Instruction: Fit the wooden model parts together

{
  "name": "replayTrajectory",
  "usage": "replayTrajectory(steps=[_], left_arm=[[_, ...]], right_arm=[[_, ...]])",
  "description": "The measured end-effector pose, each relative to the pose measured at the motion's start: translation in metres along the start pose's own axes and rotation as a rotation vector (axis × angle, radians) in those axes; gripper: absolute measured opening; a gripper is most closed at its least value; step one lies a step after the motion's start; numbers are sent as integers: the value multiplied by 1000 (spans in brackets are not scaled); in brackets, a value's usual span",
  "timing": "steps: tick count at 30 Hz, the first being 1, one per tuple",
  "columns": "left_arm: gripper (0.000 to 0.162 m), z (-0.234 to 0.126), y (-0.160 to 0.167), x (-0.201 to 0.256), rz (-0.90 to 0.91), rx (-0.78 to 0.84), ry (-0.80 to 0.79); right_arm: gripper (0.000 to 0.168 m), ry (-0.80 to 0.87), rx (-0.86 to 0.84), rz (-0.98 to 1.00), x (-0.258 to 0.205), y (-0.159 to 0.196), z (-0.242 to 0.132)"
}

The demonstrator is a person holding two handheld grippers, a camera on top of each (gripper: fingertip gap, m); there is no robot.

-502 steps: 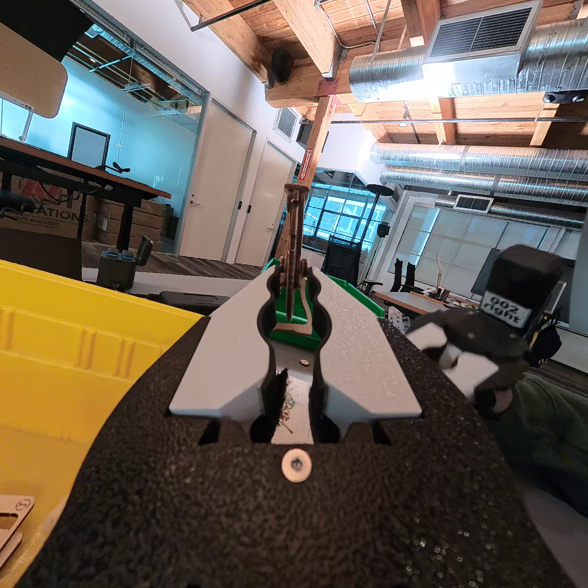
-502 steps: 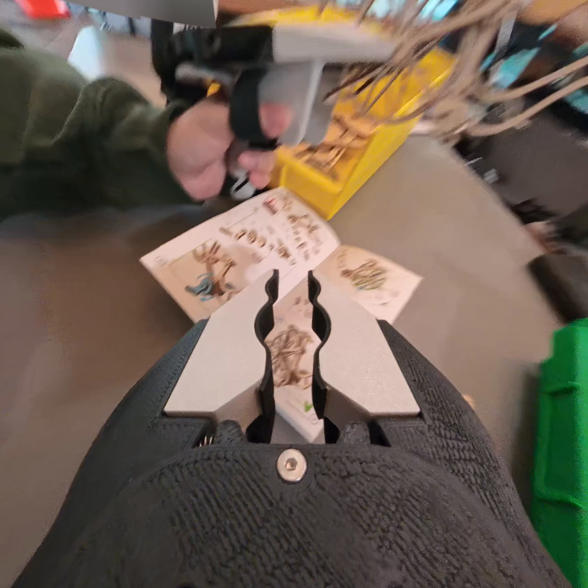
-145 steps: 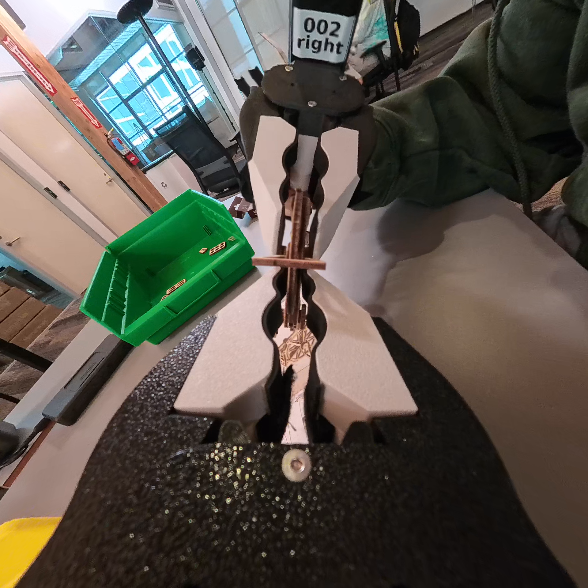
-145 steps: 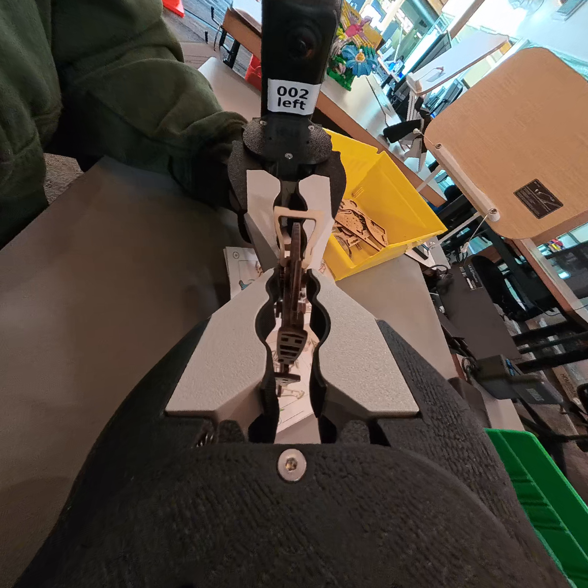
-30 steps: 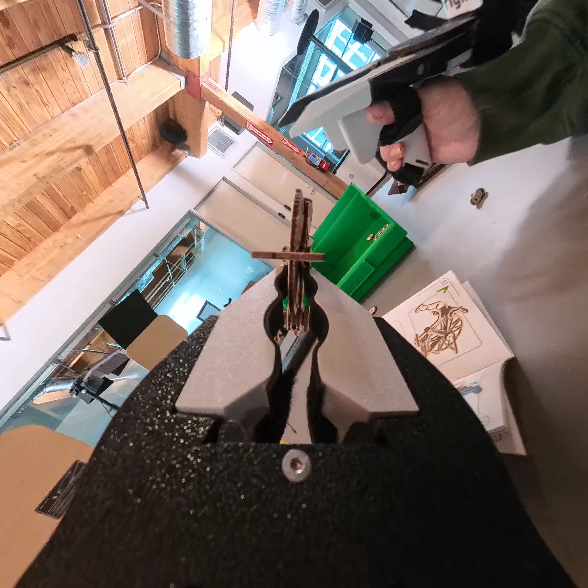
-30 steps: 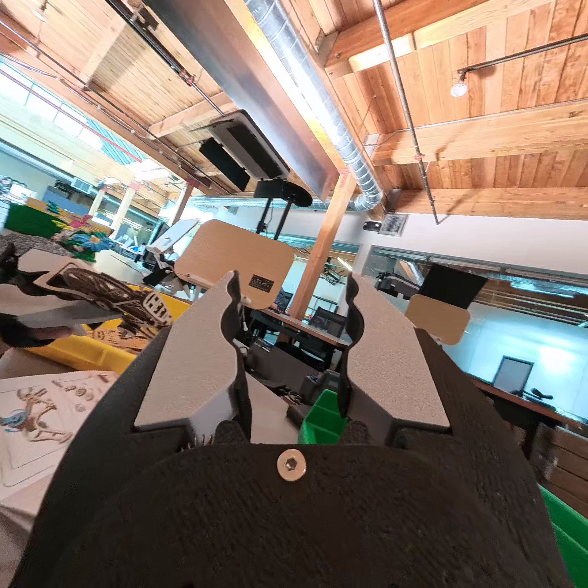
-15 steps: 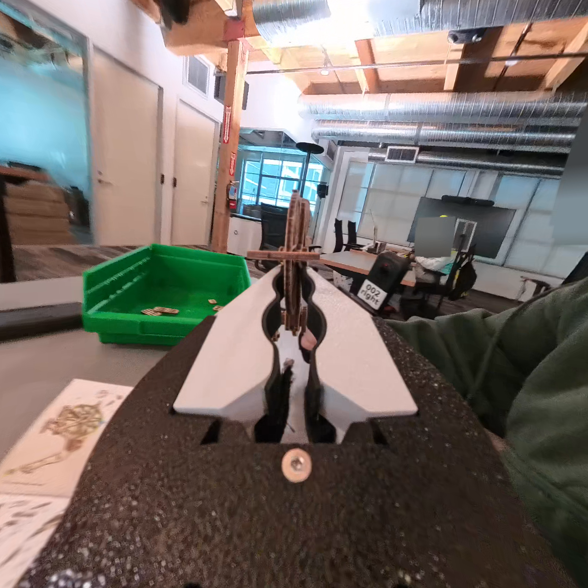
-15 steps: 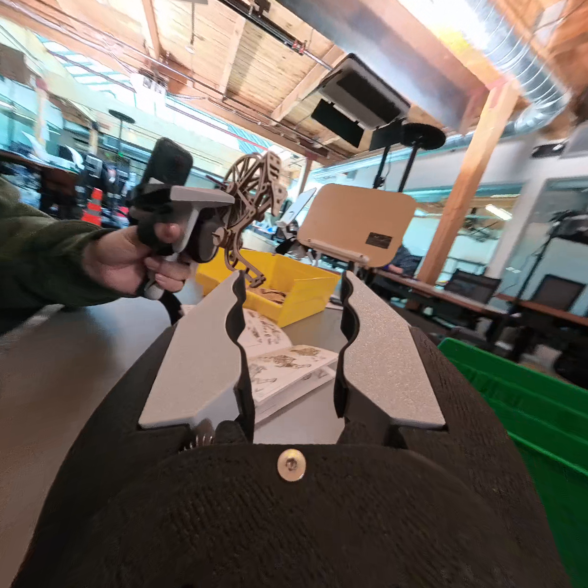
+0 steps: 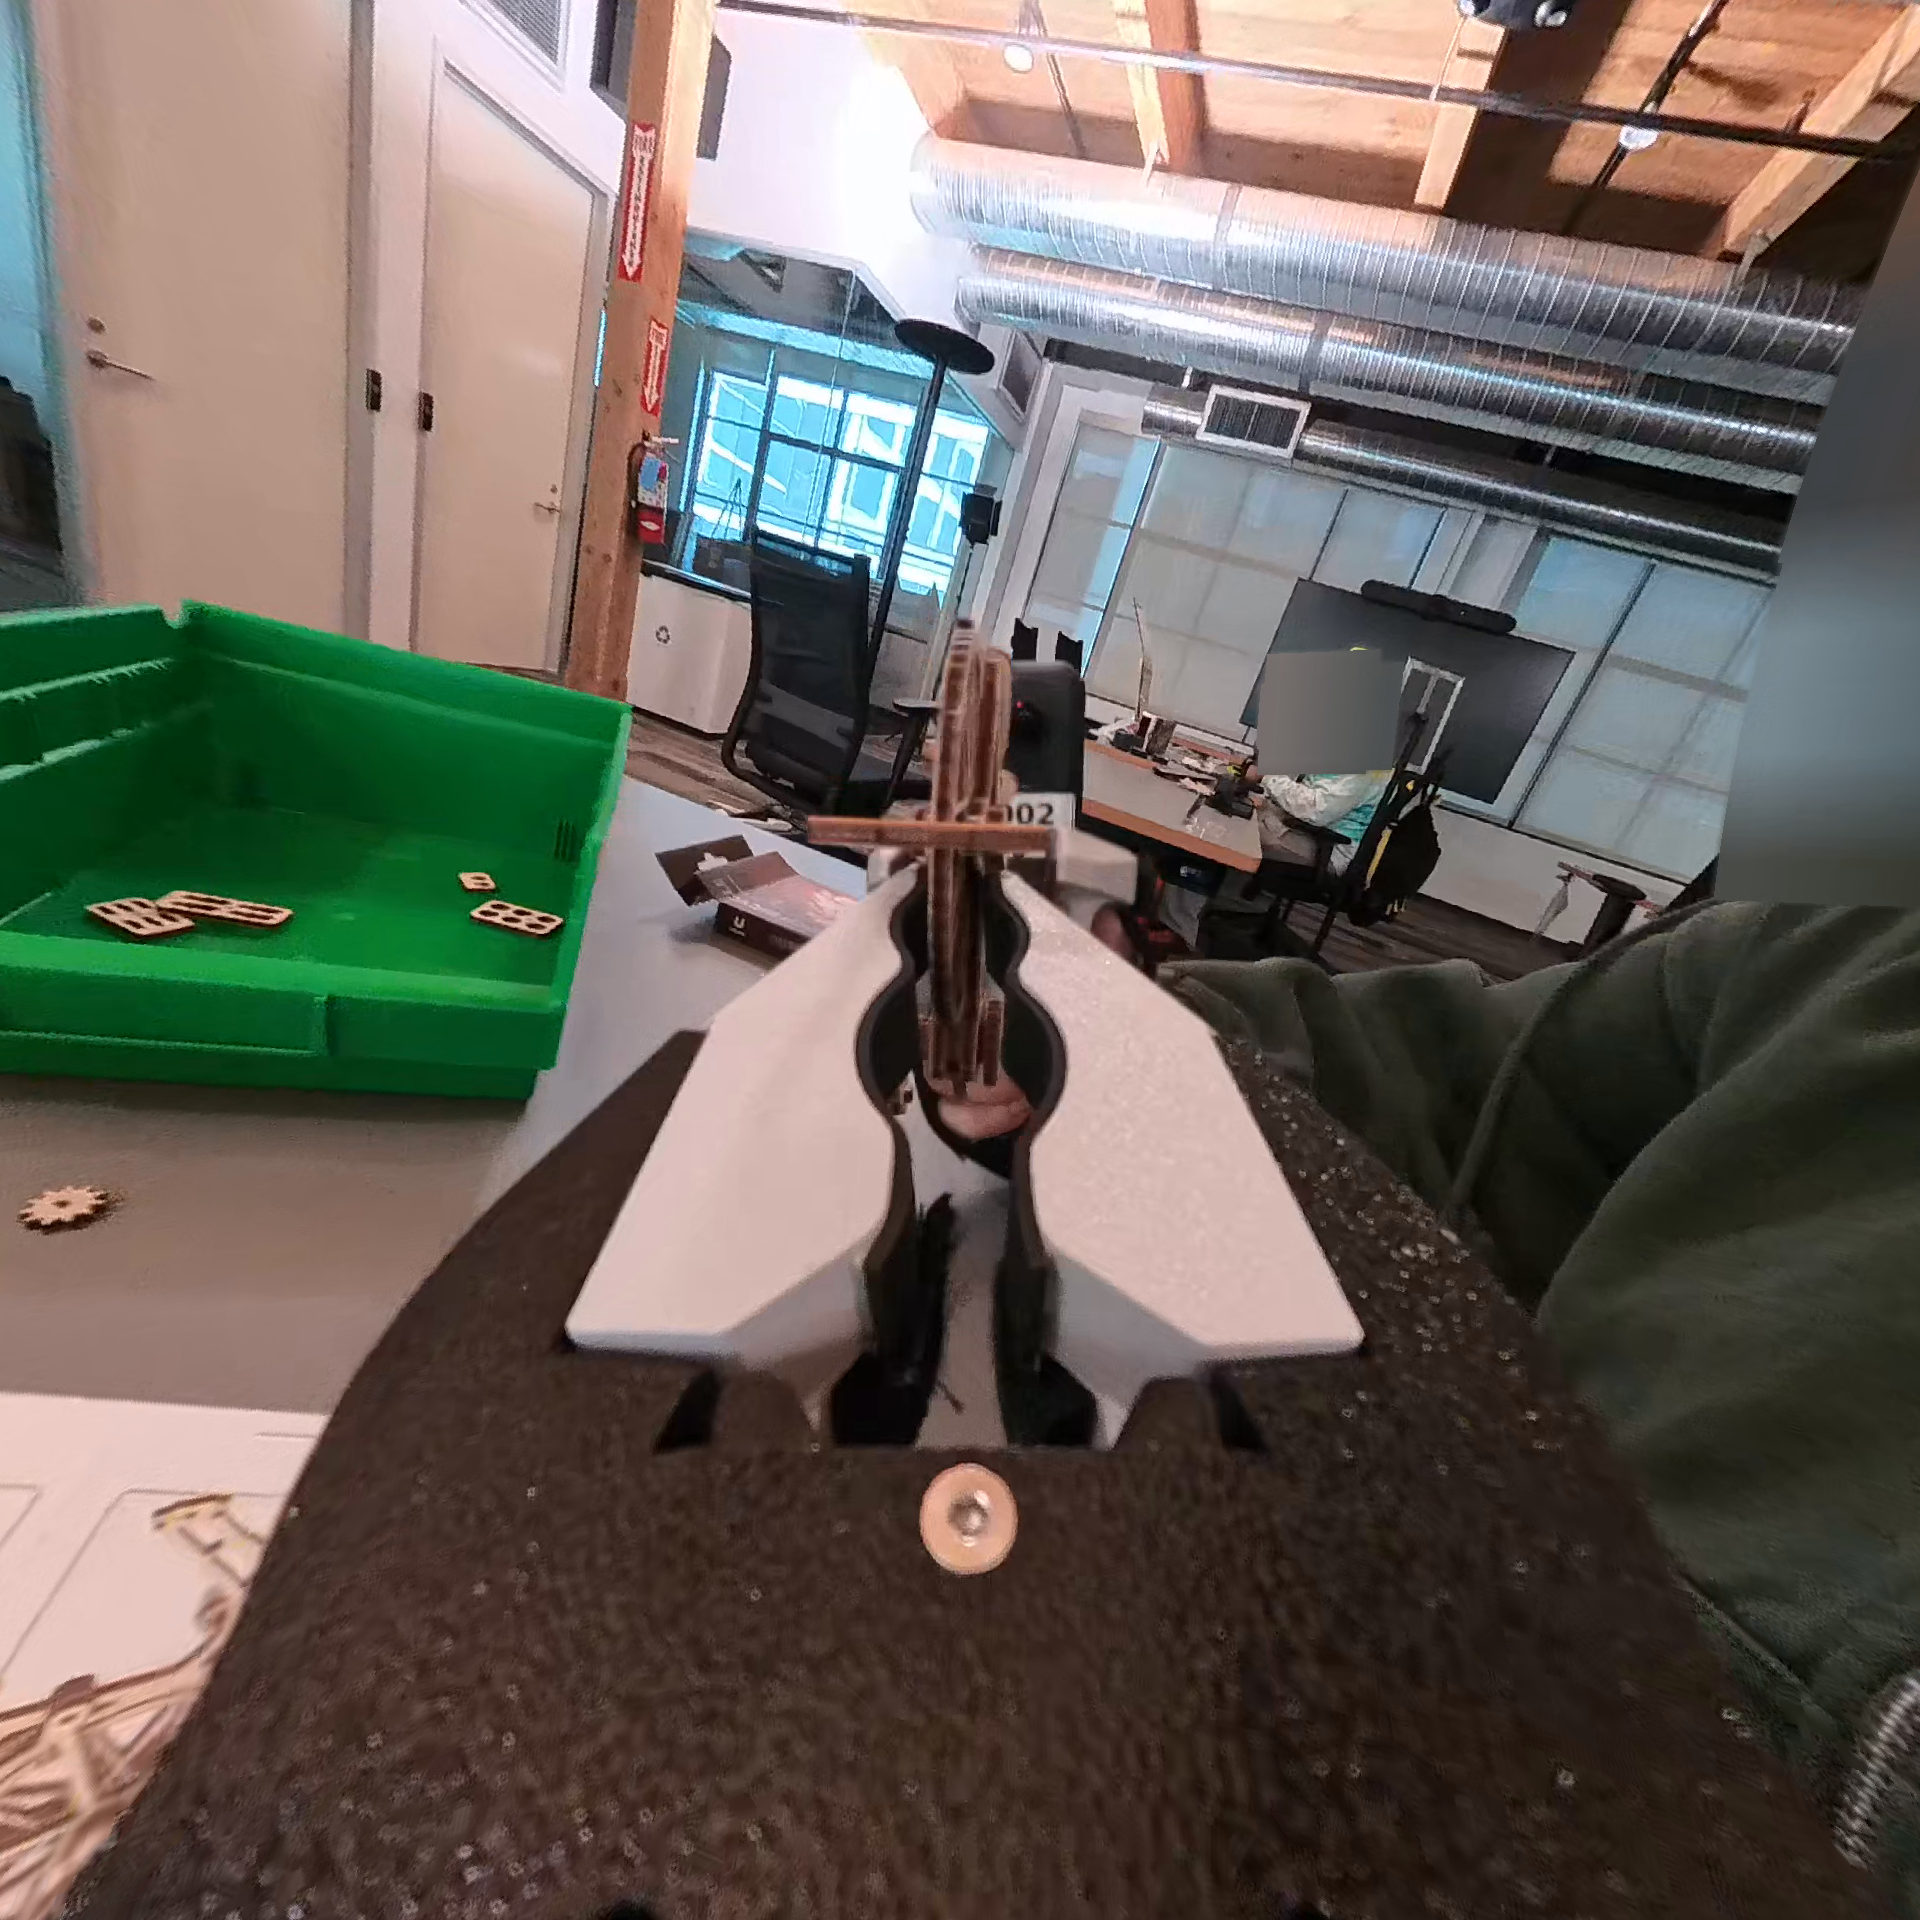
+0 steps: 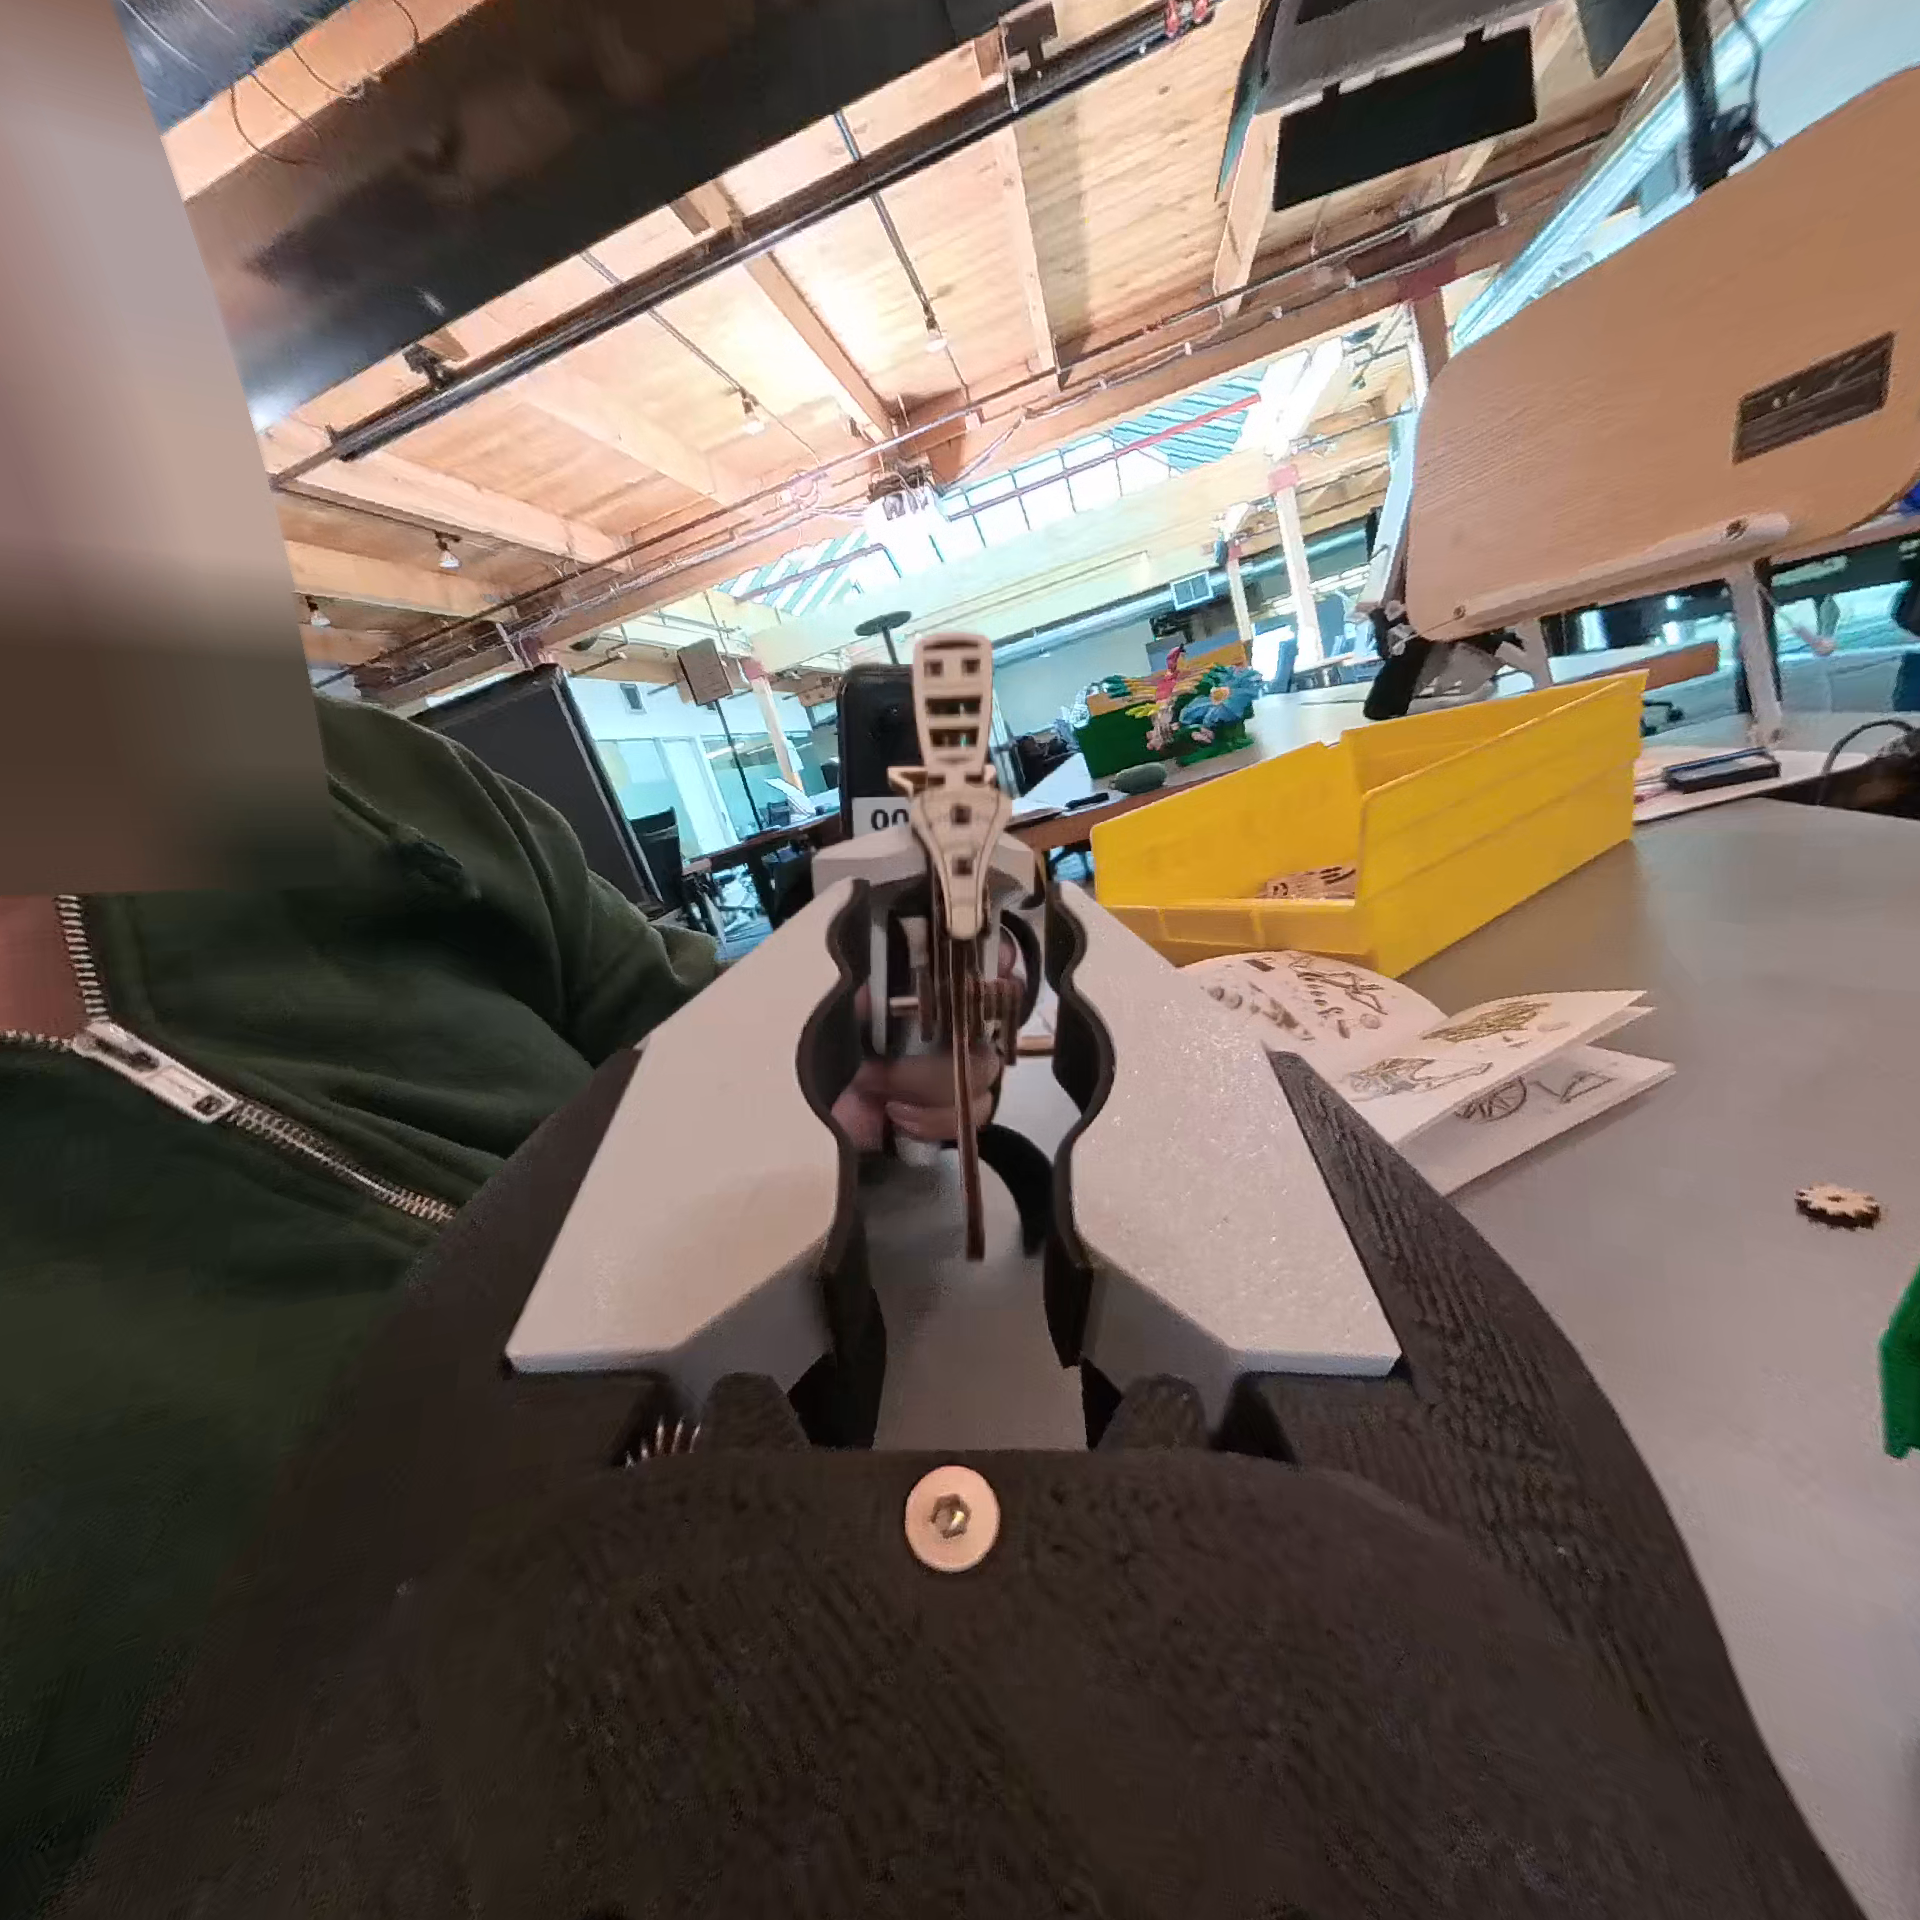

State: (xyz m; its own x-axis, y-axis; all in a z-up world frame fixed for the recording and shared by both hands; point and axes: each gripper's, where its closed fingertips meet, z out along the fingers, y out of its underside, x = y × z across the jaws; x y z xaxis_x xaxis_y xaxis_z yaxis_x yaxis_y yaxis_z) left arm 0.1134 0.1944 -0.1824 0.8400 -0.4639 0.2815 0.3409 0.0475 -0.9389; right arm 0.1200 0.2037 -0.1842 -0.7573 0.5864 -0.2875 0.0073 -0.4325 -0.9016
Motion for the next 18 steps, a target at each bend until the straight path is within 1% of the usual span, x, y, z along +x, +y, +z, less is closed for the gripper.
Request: replayTrajectory(steps=[3,7,10,11,13,14,16,18], left_arm=[[6,6,9,1,-3,-21,3],[7,7,12,4,3,-22,23],[9,4,16,3,63,-62,-7],[14,2,19,2,110,-102,-19],[41,-7,23,-8,211,-179,-108],[49,-13,22,-12,268,-203,-144],[60,-28,15,-22,378,-211,-232],[62,-44,4,-32,472,-180,-312]], right_arm=[[29,2,-59,-22,-2,5,0],[8,17,-107,-61,-3,9,1],[8,11,-156,-64,-4,12,2],[8,14,-172,-66,-4,13,2],[8,52,-209,-82,1,12,-1],[8,92,-239,-89,7,12,-3],[8,165,-326,-90,18,15,-10],[8,202,-424,-59,24,23,-18]])
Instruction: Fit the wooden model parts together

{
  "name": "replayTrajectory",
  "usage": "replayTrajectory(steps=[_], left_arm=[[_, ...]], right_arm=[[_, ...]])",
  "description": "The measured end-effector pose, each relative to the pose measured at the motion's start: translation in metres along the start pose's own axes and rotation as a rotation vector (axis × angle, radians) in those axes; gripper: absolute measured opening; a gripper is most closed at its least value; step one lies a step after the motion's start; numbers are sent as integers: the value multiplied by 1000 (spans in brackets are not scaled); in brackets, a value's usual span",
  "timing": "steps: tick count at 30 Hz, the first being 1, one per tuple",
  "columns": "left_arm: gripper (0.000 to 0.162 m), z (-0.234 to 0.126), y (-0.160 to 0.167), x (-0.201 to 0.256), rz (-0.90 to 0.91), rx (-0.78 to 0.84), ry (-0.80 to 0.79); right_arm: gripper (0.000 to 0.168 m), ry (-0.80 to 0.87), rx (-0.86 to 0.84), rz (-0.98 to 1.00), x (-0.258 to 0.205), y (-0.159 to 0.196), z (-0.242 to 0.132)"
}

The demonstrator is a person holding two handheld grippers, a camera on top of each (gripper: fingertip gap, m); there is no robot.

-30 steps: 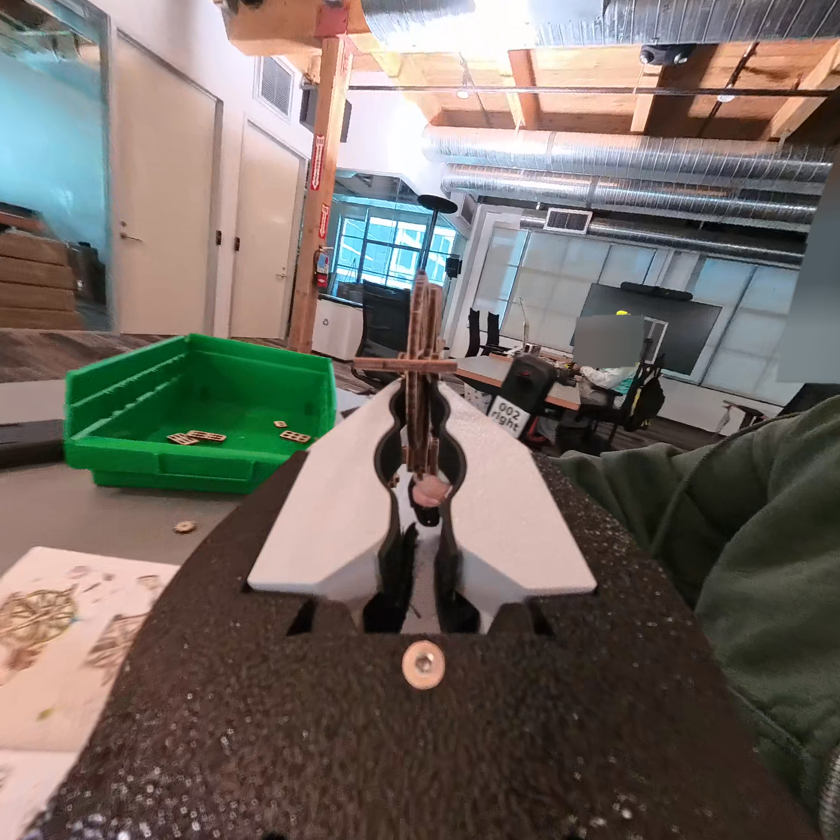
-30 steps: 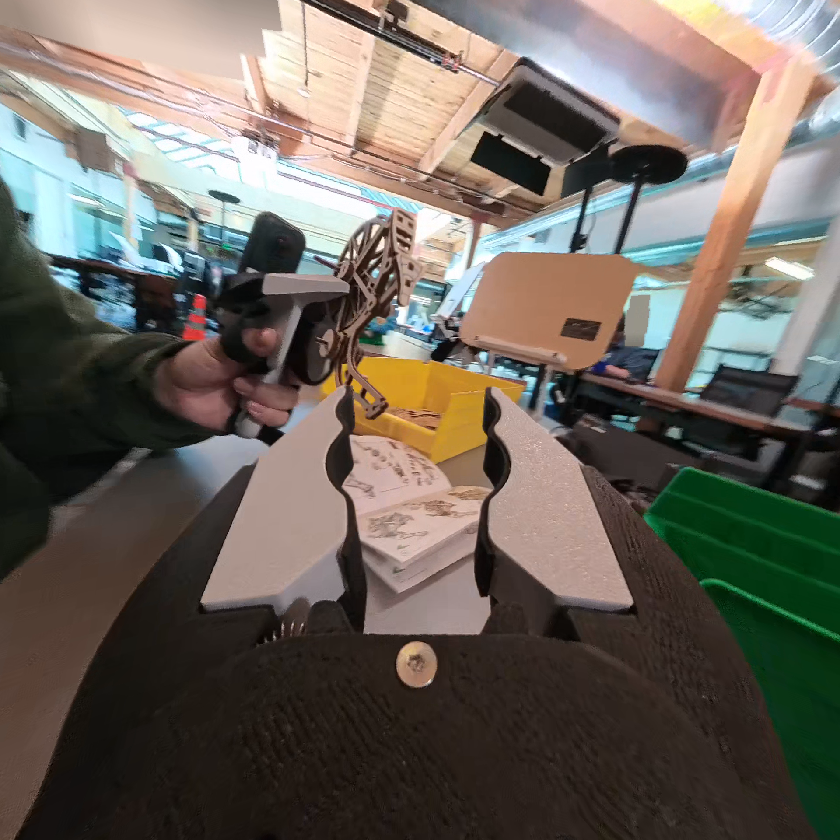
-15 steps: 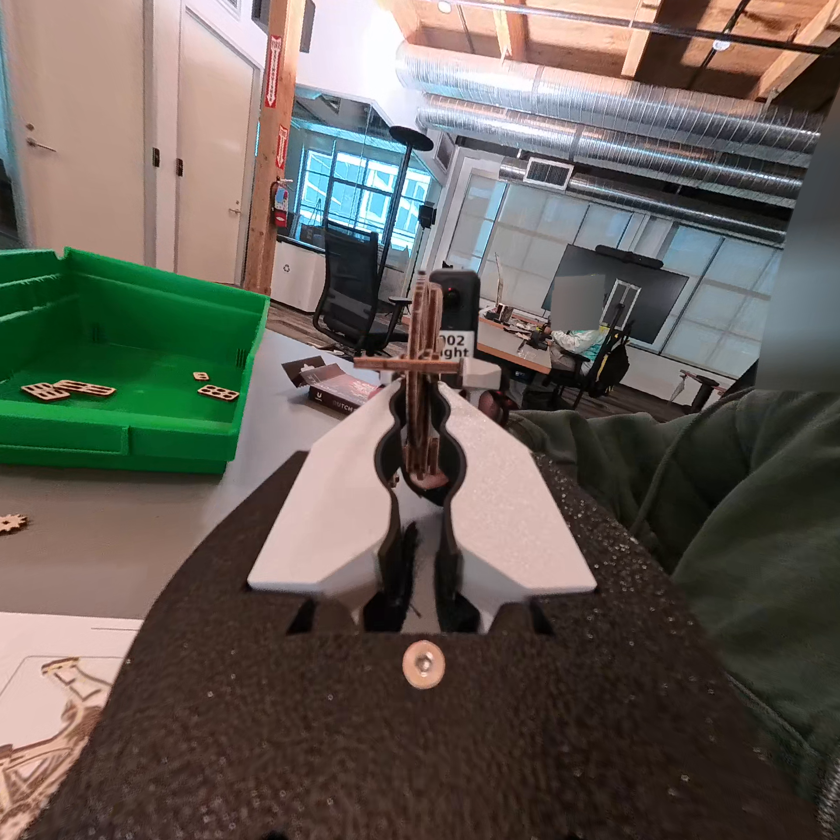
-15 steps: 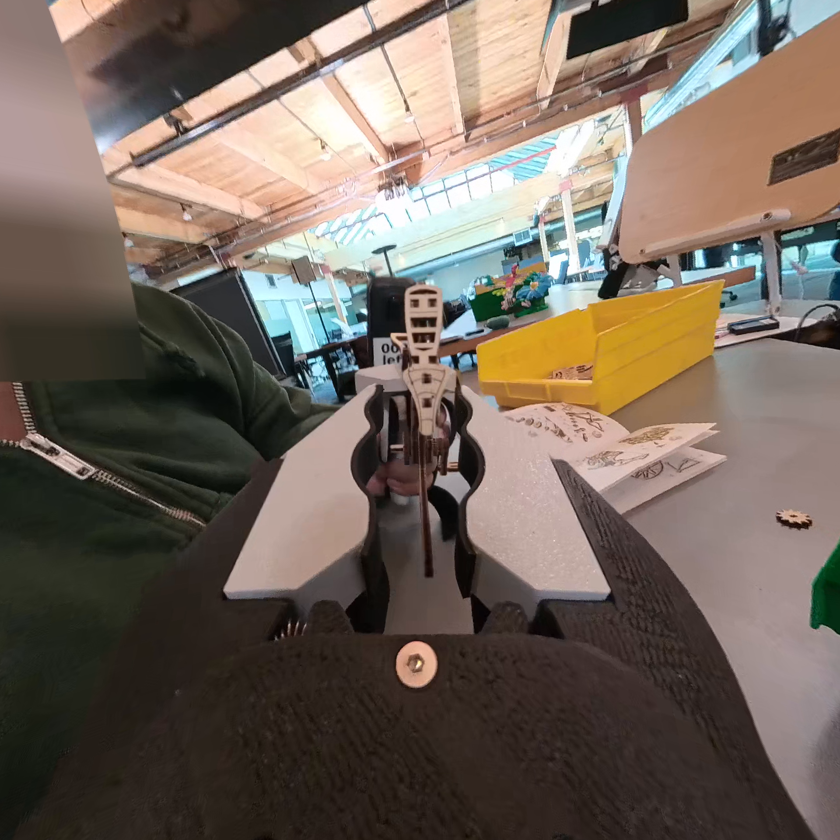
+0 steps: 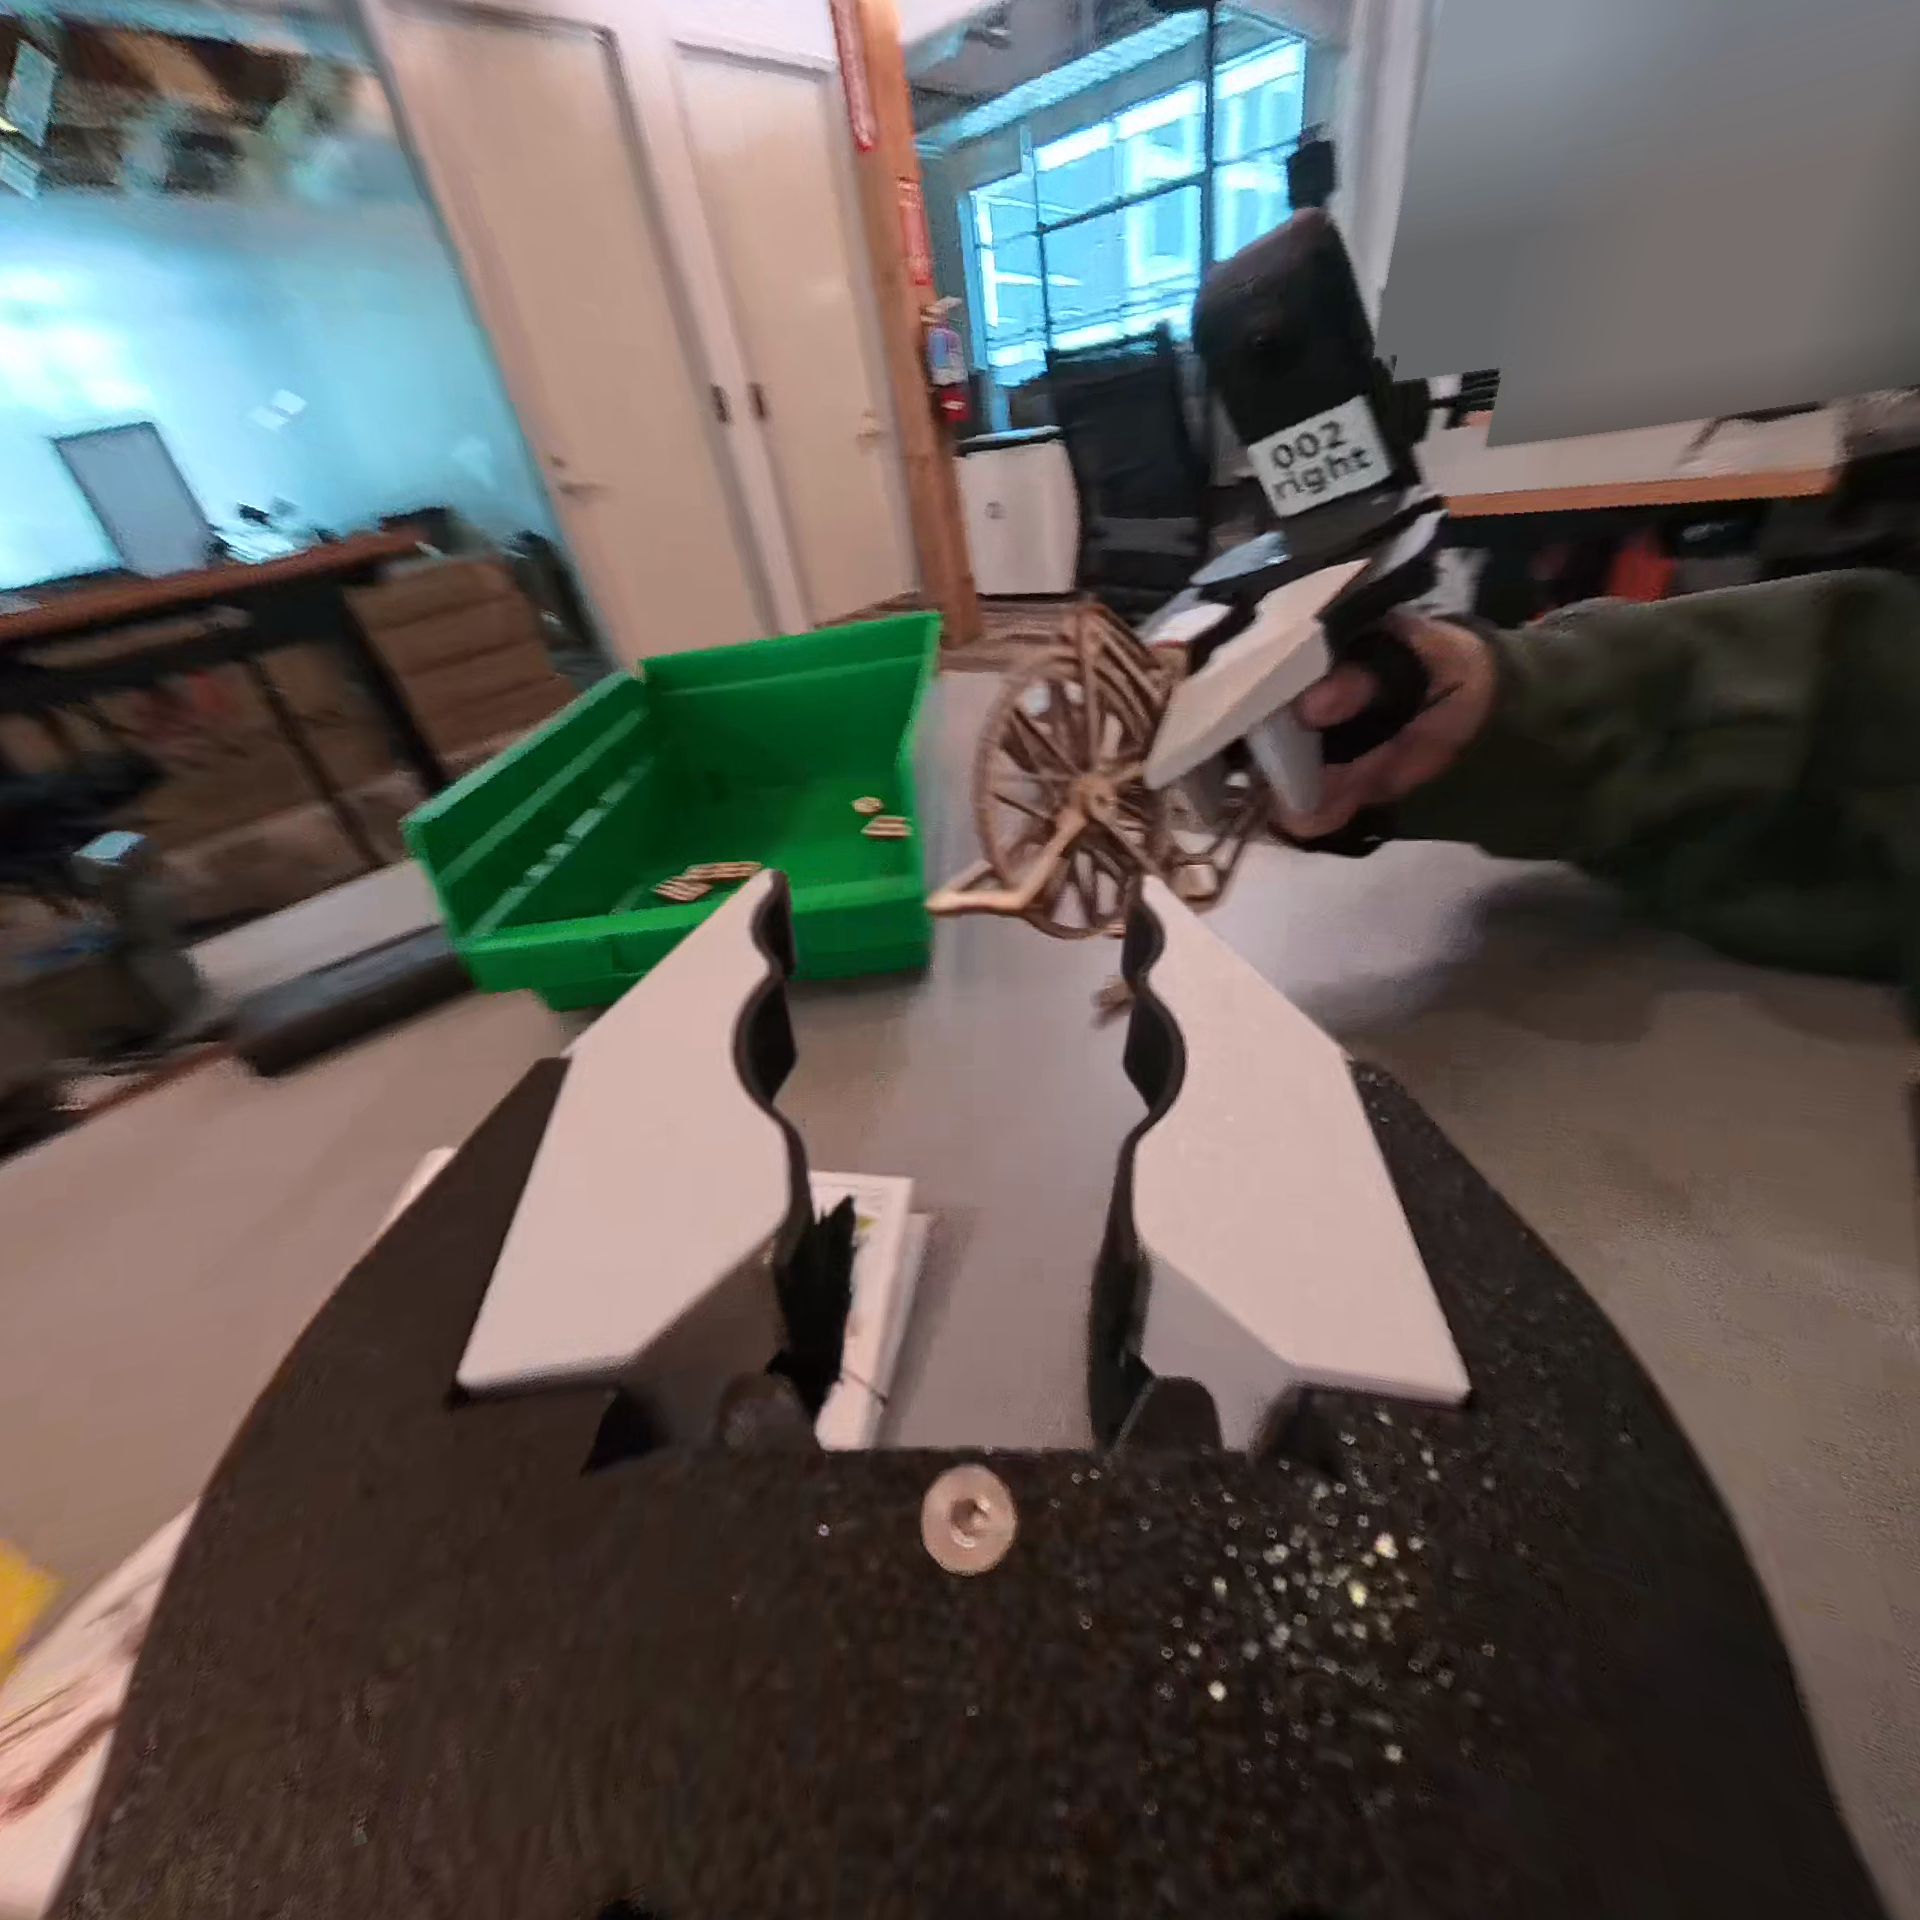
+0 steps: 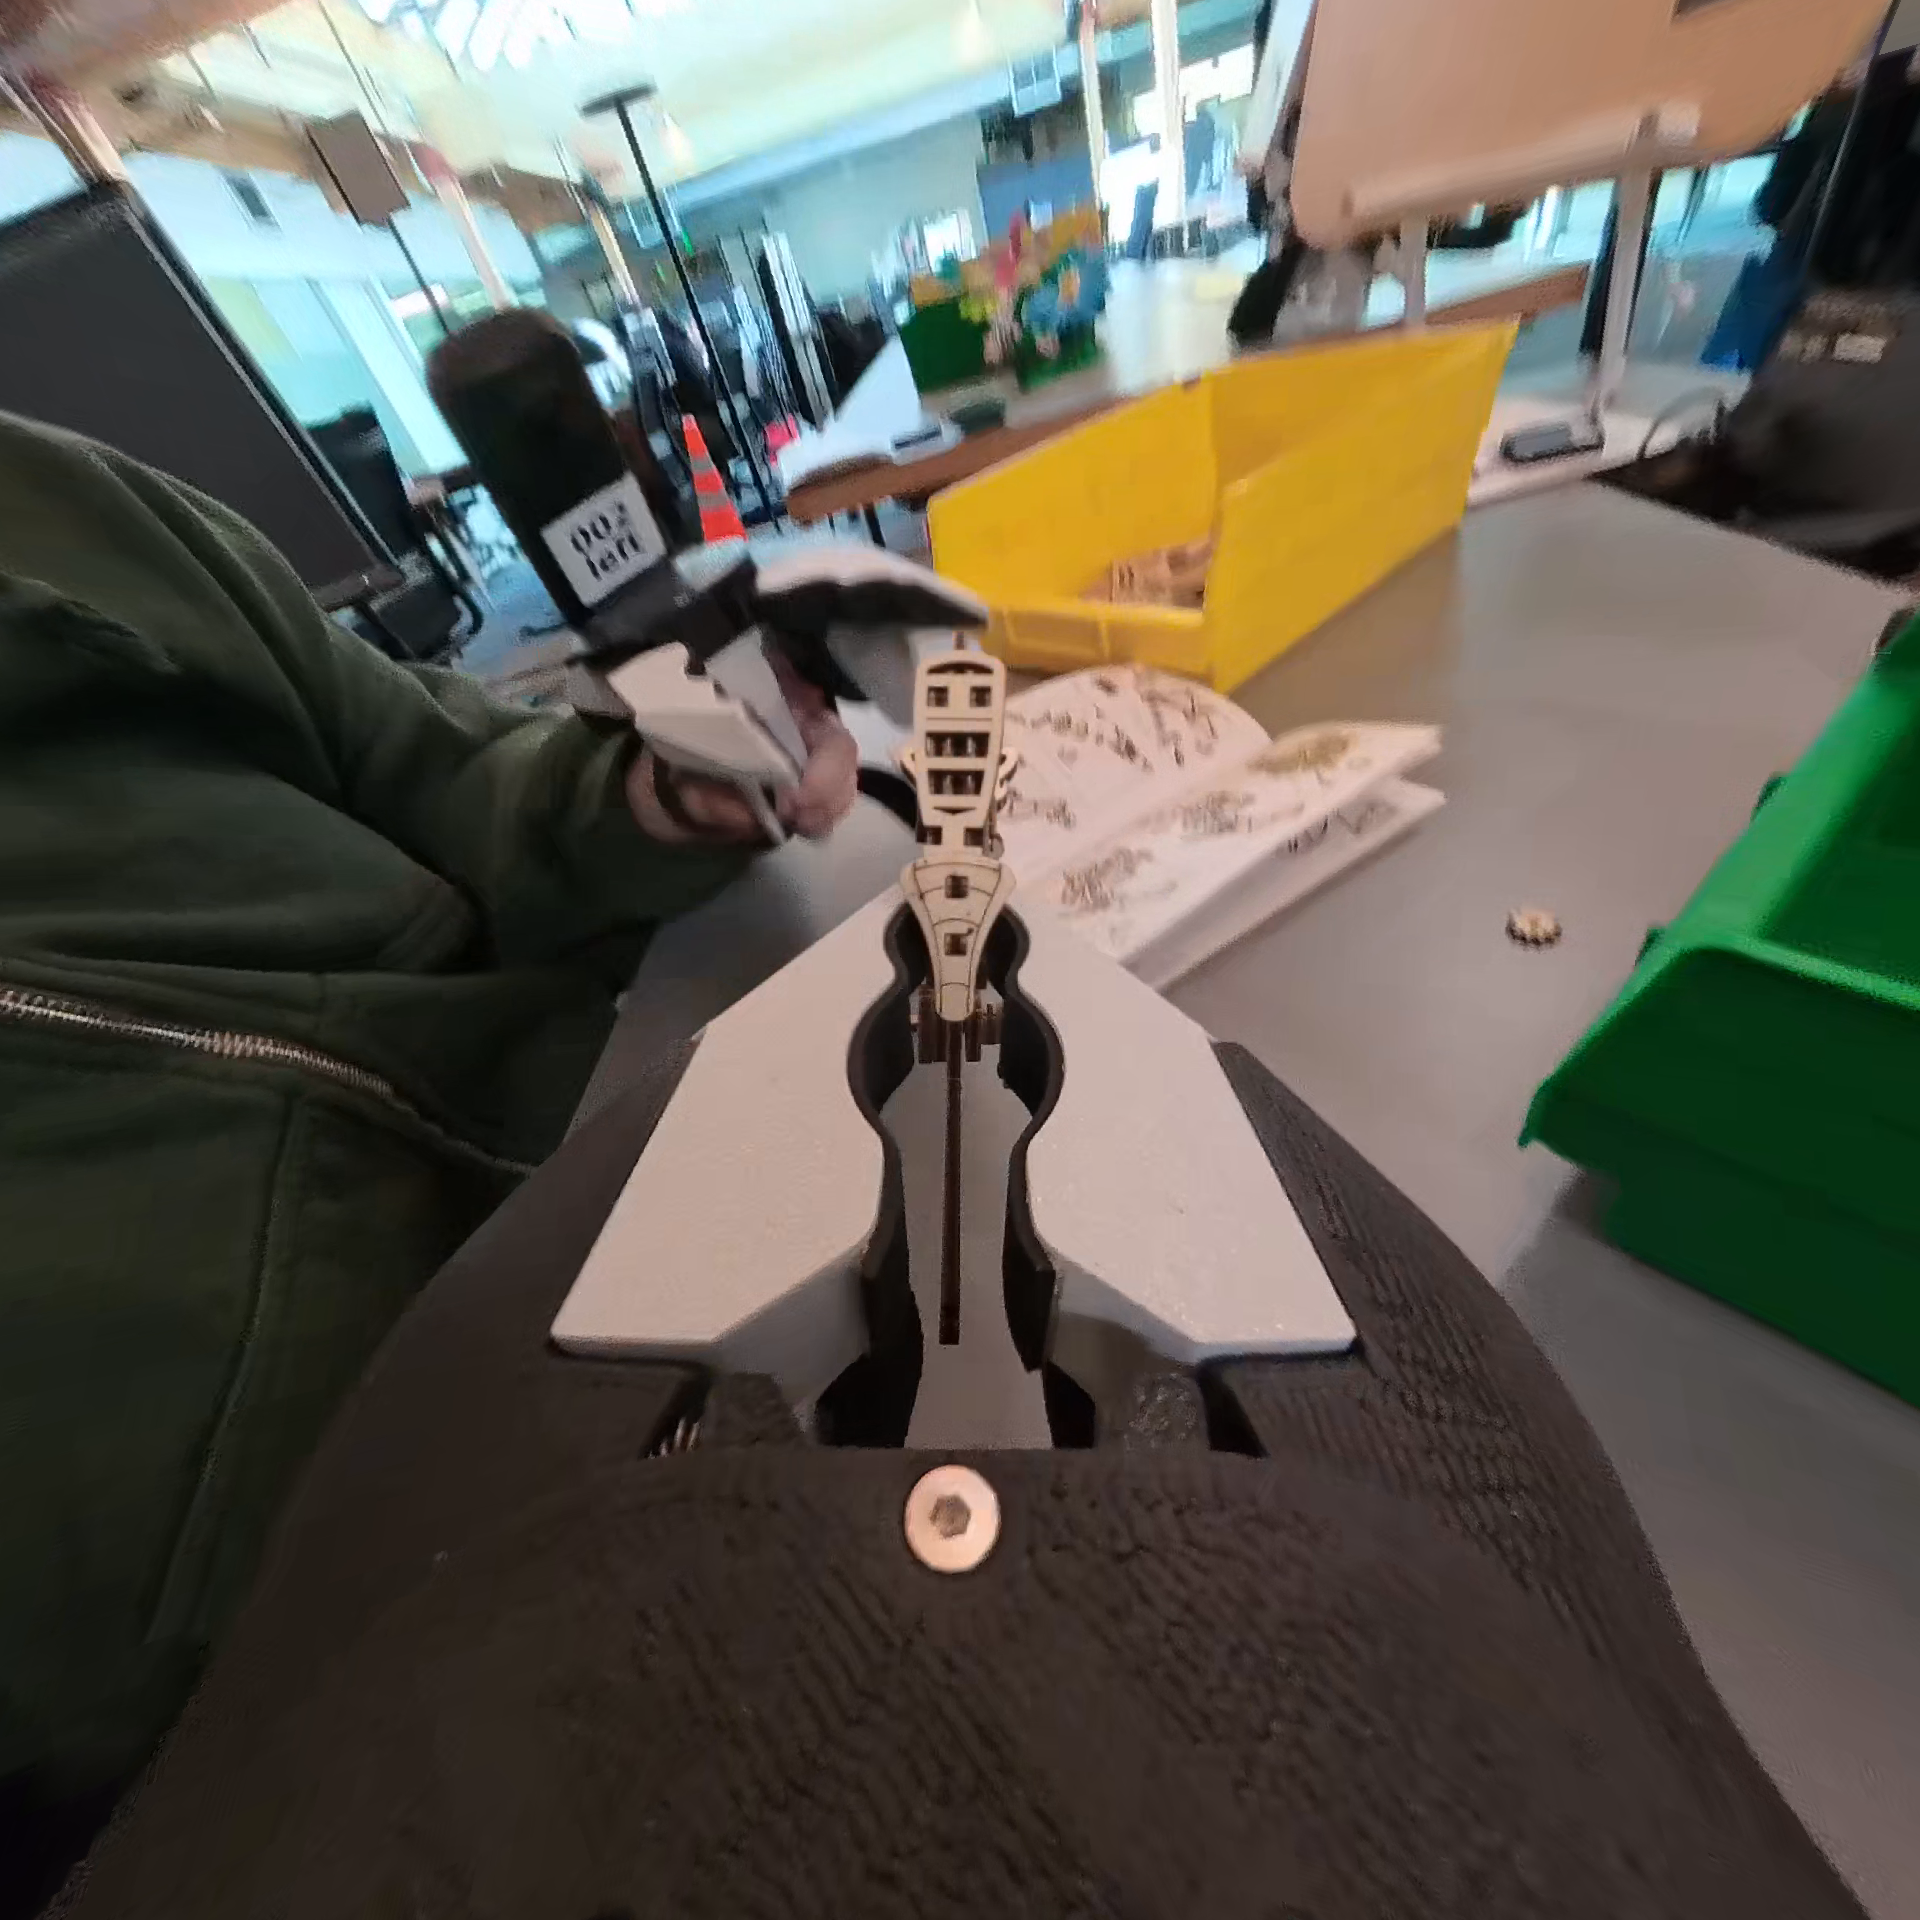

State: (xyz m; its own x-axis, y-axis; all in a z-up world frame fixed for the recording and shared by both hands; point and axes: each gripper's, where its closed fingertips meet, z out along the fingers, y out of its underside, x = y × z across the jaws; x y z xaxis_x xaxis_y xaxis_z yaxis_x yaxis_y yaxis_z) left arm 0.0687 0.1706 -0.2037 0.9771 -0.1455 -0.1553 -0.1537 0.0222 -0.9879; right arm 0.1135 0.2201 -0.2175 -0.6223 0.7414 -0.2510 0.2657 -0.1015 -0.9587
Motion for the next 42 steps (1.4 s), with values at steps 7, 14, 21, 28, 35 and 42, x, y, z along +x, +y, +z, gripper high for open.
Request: replayTrajectory(steps=[7,14,21,28,35,42], left_arm=[[59,-26,-6,-38,61,85,-176],[57,-24,4,-41,73,62,-185],[55,-22,8,-41,60,55,-172],[54,-21,10,-39,57,51,-159],[54,-21,10,-41,45,51,-158],[54,-25,8,-48,39,72,-187]], right_arm=[[8,27,-227,32,10,40,2],[8,-11,-330,-89,8,68,11],[9,-52,-332,-82,7,72,9],[18,-72,-376,-103,5,82,10],[33,-90,-333,-137,2,72,3],[49,9,-7,-312,13,15,-25]])
